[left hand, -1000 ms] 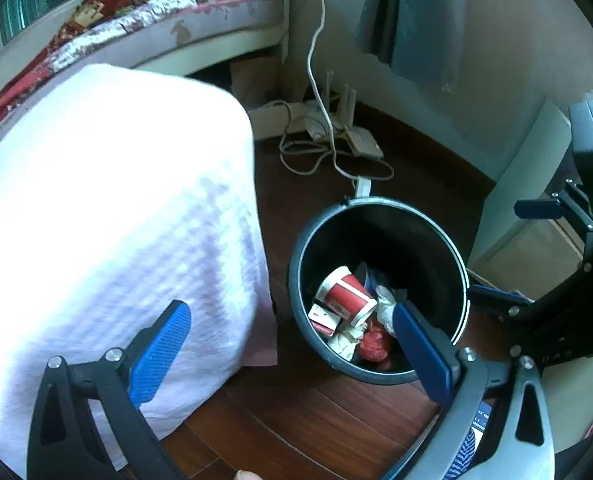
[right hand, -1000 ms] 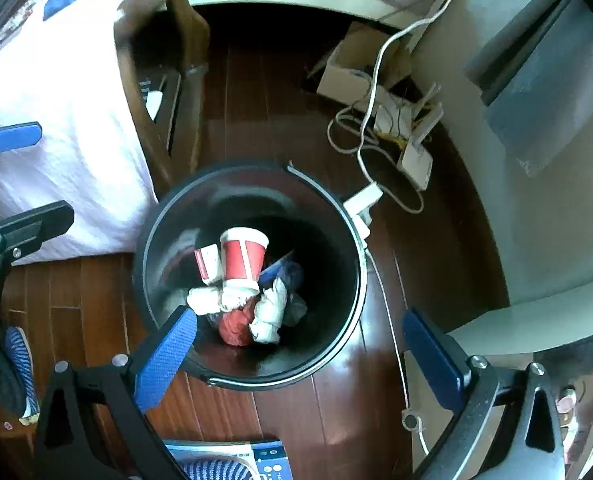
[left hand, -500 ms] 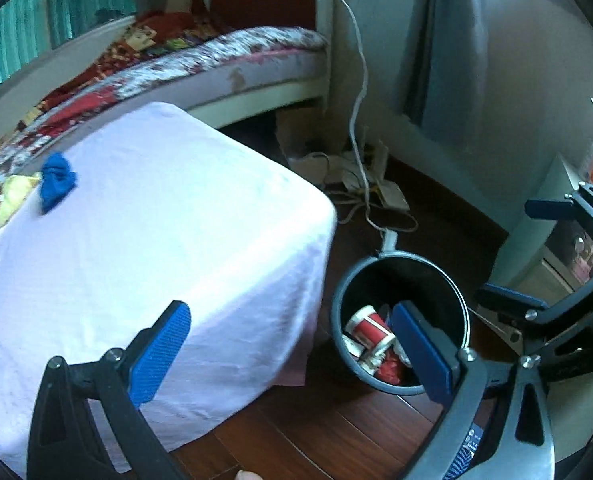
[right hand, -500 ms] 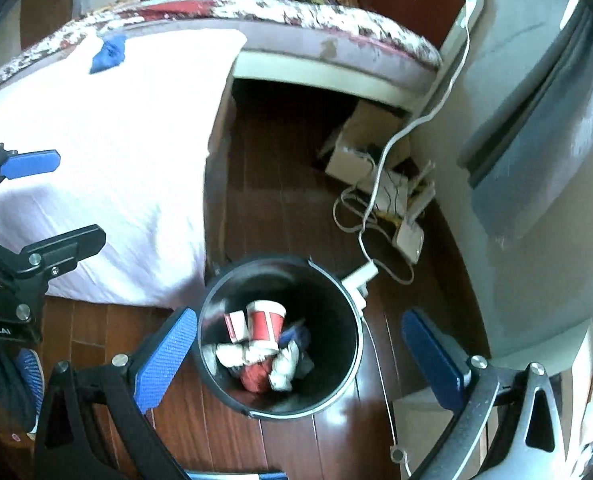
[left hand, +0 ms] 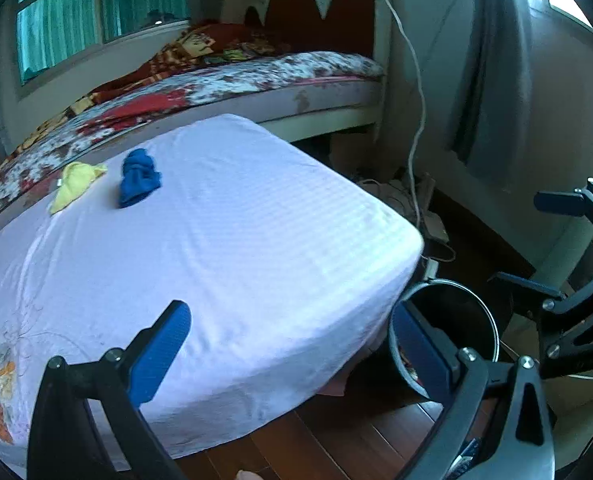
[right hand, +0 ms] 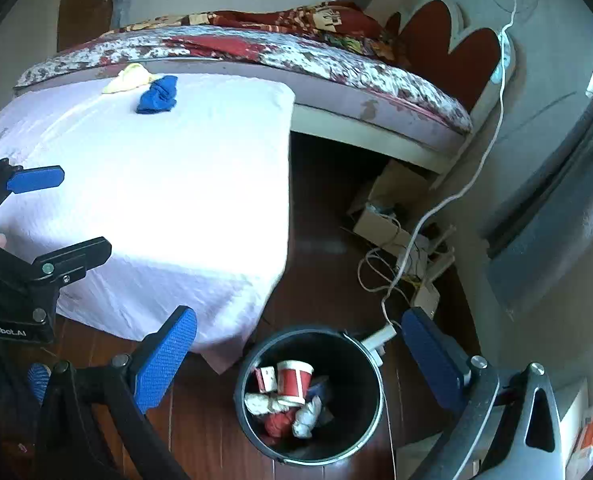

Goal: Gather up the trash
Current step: 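Move both tools back over the mattress toward the yellow and blue cloths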

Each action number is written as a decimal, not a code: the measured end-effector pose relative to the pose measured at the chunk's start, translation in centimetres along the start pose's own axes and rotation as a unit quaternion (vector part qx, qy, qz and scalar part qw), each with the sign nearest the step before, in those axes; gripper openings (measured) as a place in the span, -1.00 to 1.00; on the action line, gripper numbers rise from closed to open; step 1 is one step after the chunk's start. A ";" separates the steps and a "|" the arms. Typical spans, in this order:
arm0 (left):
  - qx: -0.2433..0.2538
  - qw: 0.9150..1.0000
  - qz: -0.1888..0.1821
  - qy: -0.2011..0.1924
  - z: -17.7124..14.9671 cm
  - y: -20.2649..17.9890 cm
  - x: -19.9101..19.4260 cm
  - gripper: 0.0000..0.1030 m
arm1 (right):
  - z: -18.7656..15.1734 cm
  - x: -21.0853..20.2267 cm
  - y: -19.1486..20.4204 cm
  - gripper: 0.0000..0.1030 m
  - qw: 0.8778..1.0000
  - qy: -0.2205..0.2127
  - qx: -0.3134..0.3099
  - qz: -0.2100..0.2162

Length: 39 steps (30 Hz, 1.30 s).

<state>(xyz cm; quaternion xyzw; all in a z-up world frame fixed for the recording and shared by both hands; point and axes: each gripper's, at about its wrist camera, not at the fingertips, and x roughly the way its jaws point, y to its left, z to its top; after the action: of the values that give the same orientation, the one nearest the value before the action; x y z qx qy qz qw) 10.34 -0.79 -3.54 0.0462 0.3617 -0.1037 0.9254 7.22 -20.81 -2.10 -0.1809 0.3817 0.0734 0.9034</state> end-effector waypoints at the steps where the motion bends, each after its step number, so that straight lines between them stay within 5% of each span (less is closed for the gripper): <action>1: -0.003 1.000 0.003 -0.001 0.0 0.4 -0.1 0.97 | 0.3 0.1 0.3 1.00 1.000 -0.002 -0.002 0.002; 23: -0.084 0.993 0.087 -0.015 0.0 13.3 -0.5 0.97 | 11.8 2.8 9.4 1.00 0.995 -0.058 -0.033 0.070; 39: -0.107 0.985 0.135 -0.015 2.3 25.6 1.5 0.97 | 20.3 10.3 19.8 1.00 0.990 -0.060 -0.068 0.106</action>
<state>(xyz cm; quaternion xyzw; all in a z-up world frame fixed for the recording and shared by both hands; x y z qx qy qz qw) 18.72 23.52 -2.59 -0.0062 0.3473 0.0605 0.9358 22.50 5.17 -1.79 -0.1959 0.3379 0.2053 0.8974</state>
